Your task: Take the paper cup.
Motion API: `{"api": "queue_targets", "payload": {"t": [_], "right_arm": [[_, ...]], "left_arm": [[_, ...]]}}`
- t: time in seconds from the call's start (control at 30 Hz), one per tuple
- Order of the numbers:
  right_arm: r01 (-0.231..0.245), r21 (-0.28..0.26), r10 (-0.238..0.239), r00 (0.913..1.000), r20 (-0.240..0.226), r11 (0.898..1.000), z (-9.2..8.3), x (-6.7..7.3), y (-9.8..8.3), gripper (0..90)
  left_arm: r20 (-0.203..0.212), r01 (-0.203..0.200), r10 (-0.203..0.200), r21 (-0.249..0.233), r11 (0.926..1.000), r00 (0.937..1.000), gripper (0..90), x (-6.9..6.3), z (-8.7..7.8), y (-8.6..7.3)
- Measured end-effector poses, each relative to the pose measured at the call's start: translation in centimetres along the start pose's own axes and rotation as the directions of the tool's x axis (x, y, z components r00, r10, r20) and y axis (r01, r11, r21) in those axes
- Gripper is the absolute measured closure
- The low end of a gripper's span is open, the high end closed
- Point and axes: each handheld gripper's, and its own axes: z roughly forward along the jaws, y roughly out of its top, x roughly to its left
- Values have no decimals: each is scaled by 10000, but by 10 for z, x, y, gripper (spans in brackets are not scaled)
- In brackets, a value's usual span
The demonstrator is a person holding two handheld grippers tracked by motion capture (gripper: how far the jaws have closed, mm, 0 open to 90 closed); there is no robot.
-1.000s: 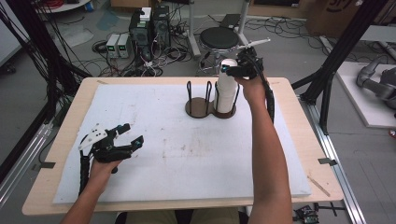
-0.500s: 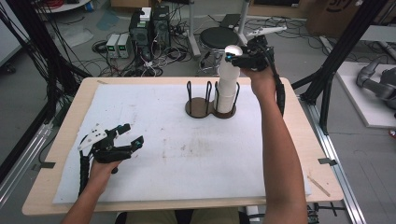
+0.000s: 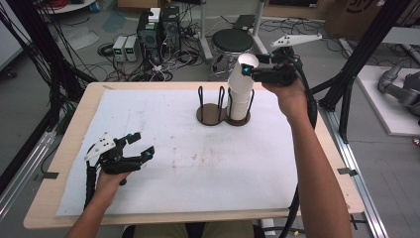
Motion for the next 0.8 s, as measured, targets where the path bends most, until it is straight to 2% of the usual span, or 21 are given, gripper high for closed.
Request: {"api": "queue_targets", "payload": {"t": [0.13,0.2,0.23,0.47,0.7,0.8], "right_arm": [[177,28,-176,9993,-329,9998,-5,9,-9,379],[290,55,-287,9981,-551,9996,-8,18,-22,379],[290,55,-287,9981,-551,9996,-8,18,-22,379],[229,343,-188,9930,-1165,9991,-5,36,-56,379],[342,426,-277,9891,-1443,9985,-7,47,-70,379],[418,463,-341,9871,-1562,9981,-5,50,-75,379]], "left_arm": [[120,-47,46,73,10000,9999,170,-2,2,0],[123,-91,90,113,9999,9999,170,-4,2,0],[164,-98,96,117,9999,9998,170,-4,3,-1],[378,-263,257,176,9995,9990,171,-10,5,-1],[895,-599,576,235,9979,9943,170,-20,3,-3],[1045,-624,603,168,9979,9927,168,-22,3,-4]]}}
